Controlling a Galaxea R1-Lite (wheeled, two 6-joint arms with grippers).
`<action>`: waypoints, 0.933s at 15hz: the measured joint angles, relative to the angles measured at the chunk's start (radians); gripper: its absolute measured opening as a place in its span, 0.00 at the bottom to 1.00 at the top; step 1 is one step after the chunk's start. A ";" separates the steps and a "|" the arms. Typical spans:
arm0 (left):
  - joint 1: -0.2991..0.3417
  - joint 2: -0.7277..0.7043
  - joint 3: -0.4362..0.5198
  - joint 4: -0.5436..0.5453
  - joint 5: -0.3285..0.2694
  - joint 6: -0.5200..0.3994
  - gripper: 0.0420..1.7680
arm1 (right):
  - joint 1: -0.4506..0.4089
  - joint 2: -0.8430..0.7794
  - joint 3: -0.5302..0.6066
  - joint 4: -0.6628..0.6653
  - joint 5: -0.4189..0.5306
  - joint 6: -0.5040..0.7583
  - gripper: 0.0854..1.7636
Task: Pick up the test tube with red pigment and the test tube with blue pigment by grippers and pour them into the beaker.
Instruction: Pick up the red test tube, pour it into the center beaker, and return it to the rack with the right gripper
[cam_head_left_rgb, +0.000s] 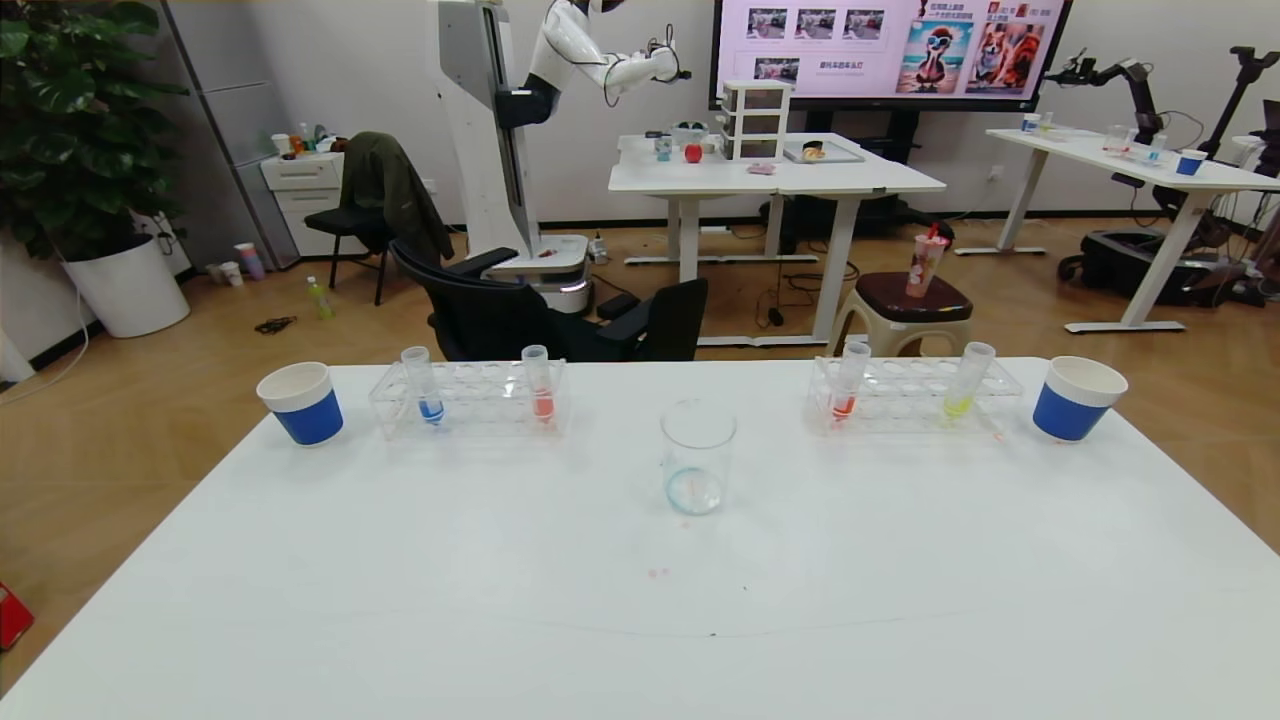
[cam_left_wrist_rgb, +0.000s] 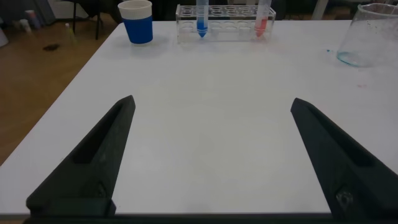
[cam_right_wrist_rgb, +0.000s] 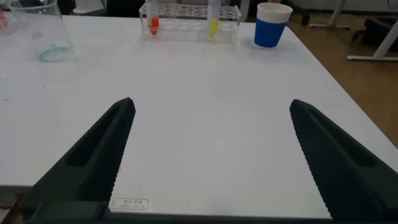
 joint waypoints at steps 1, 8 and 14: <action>0.000 0.000 0.000 0.000 0.000 0.000 0.99 | 0.000 0.000 0.000 0.000 -0.001 0.000 0.98; 0.000 0.000 0.000 0.000 0.000 0.000 0.99 | 0.000 0.000 0.000 0.000 0.000 -0.004 0.98; 0.000 0.000 0.000 0.000 0.000 0.000 0.99 | -0.003 0.000 0.000 -0.004 0.001 -0.007 0.98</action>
